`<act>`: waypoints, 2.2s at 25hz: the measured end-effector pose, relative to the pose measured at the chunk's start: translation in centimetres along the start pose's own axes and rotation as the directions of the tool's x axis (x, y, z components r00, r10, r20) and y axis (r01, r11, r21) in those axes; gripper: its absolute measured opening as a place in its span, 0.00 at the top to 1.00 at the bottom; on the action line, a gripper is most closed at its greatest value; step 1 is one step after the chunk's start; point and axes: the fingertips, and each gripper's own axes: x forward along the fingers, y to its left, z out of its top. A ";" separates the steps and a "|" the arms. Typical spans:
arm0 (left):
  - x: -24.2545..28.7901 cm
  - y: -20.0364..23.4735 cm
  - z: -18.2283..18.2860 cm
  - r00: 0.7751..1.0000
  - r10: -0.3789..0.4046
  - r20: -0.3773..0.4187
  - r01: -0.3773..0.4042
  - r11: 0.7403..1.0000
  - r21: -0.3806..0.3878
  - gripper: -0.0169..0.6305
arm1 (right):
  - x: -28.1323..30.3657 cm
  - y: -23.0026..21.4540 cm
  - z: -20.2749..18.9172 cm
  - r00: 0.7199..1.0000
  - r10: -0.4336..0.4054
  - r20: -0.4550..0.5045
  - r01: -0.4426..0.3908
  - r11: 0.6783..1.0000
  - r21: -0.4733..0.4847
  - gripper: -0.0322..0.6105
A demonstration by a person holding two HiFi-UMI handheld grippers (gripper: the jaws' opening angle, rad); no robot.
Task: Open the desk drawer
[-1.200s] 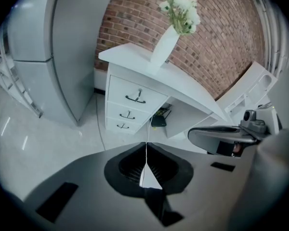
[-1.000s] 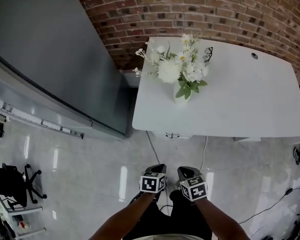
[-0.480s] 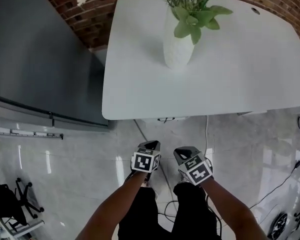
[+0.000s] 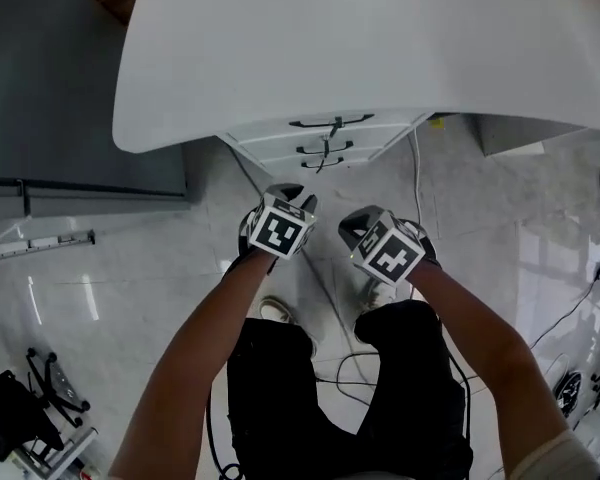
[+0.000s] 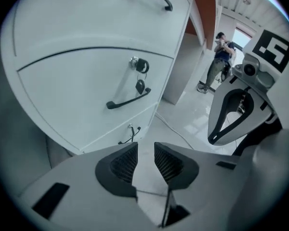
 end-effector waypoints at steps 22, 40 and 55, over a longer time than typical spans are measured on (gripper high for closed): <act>14.1 2.6 -3.0 0.997 0.077 0.006 -0.063 0.767 0.638 0.72 | 14.1 -4.1 -7.2 0.953 0.142 -0.266 -0.223 0.926 -0.303 0.93; 16.5 4.4 -3.4 0.968 0.244 0.053 -0.189 0.577 0.794 0.79 | 13.5 -0.9 -11.6 0.860 0.315 -0.403 -0.458 0.825 -0.332 0.93; 17.9 4.5 -2.1 0.903 0.375 0.211 -0.351 0.360 0.864 0.94 | 12.4 0.0 -11.8 0.837 0.351 -0.421 -0.494 0.815 -0.303 0.93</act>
